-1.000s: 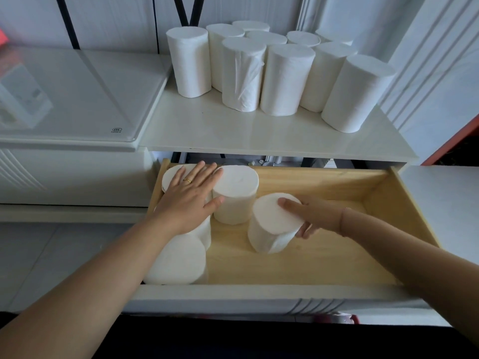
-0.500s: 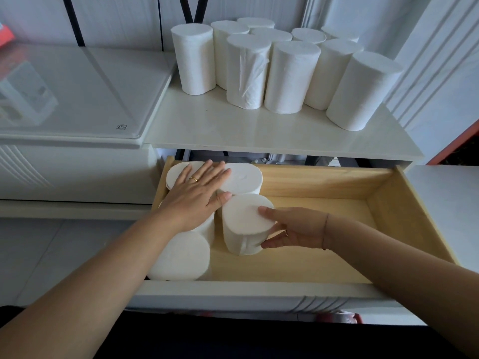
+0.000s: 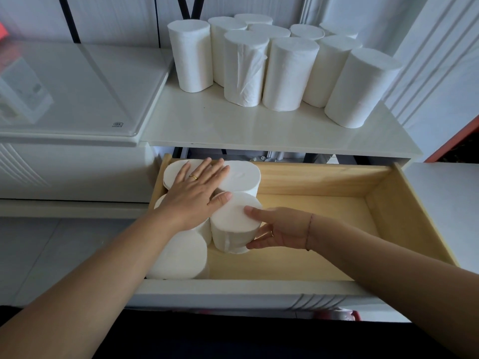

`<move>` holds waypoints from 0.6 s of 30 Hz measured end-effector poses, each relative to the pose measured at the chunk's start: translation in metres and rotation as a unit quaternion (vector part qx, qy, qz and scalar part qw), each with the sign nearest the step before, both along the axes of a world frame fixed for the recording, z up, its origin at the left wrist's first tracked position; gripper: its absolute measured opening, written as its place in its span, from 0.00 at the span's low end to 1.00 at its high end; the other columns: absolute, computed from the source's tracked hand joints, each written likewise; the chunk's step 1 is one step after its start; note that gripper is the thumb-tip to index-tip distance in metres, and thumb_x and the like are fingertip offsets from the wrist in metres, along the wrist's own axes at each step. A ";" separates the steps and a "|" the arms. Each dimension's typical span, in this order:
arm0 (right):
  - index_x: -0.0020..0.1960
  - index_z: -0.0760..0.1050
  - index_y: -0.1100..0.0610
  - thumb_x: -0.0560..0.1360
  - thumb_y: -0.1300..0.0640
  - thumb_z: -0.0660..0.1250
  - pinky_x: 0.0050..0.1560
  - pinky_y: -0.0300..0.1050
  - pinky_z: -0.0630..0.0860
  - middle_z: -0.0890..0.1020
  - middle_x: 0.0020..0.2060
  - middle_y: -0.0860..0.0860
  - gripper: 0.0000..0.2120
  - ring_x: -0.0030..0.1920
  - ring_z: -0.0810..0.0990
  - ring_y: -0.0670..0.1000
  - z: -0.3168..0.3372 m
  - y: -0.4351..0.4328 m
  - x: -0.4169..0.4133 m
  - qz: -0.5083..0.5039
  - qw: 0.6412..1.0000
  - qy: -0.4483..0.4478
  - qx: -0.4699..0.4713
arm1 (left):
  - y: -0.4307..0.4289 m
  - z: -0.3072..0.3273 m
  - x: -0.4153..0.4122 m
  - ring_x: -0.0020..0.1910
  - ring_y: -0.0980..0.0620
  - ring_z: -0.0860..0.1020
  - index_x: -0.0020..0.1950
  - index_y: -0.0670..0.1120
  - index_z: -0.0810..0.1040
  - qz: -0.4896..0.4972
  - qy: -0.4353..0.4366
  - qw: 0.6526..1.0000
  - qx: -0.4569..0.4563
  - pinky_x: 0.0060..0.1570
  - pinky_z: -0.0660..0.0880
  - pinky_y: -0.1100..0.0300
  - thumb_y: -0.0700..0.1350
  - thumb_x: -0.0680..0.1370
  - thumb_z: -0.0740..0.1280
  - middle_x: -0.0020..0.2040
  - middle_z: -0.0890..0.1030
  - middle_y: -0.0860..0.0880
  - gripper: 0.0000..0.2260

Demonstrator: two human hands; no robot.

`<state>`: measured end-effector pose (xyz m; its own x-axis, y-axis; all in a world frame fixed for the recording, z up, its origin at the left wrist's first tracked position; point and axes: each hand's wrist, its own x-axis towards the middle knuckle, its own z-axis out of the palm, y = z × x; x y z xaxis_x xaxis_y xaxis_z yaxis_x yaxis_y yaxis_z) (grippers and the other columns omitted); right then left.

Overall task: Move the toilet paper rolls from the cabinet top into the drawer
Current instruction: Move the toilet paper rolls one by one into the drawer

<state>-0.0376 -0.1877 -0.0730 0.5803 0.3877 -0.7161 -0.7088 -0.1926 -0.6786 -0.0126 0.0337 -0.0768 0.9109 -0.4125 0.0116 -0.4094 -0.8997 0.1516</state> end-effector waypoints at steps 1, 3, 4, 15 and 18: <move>0.67 0.69 0.65 0.75 0.45 0.66 0.61 0.54 0.77 0.76 0.56 0.66 0.29 0.53 0.79 0.62 0.000 0.000 0.000 0.010 1.000 -0.006 -0.002 | -0.002 0.000 0.000 0.73 0.61 0.33 0.75 0.57 0.38 -0.005 -0.002 1.000 -0.001 0.71 0.33 0.54 0.67 0.75 0.35 0.75 0.36 0.60 0.31; 0.66 0.69 0.64 0.76 0.43 0.64 0.57 0.50 0.80 0.76 0.55 0.64 0.28 0.51 0.80 0.61 0.001 -0.002 0.001 0.036 0.999 -0.018 -0.015 | -0.007 -0.001 0.000 0.73 0.61 0.33 0.75 0.57 0.37 -0.019 -0.005 1.000 0.000 0.71 0.32 0.55 0.67 0.74 0.35 0.75 0.36 0.60 0.31; 0.66 0.69 0.62 0.76 0.42 0.63 0.55 0.49 0.80 0.76 0.55 0.61 0.28 0.50 0.80 0.59 0.002 -0.002 0.002 0.057 0.997 -0.031 -0.035 | -0.008 -0.001 0.000 0.73 0.61 0.33 0.75 0.57 0.37 -0.024 -0.006 1.000 0.002 0.71 0.32 0.56 0.67 0.75 0.35 0.75 0.36 0.60 0.31; 0.60 0.72 0.52 0.73 0.44 0.70 0.46 0.29 0.72 0.78 0.50 0.43 0.20 0.49 0.79 0.41 0.051 -0.020 0.059 -0.090 0.835 -0.500 -0.212 | -0.012 0.006 -0.001 0.74 0.59 0.37 0.76 0.55 0.38 -0.025 0.009 1.000 0.008 0.72 0.33 0.54 0.66 0.75 0.37 0.76 0.38 0.58 0.32; 0.68 0.66 0.55 0.72 0.47 0.72 0.58 0.37 0.72 0.74 0.62 0.49 0.30 0.58 0.75 0.46 0.066 -0.003 0.090 -0.139 0.816 -0.531 -0.183 | -0.015 0.008 0.006 0.74 0.59 0.36 0.76 0.53 0.39 -0.036 0.019 0.999 0.007 0.72 0.34 0.56 0.63 0.78 0.41 0.77 0.38 0.56 0.30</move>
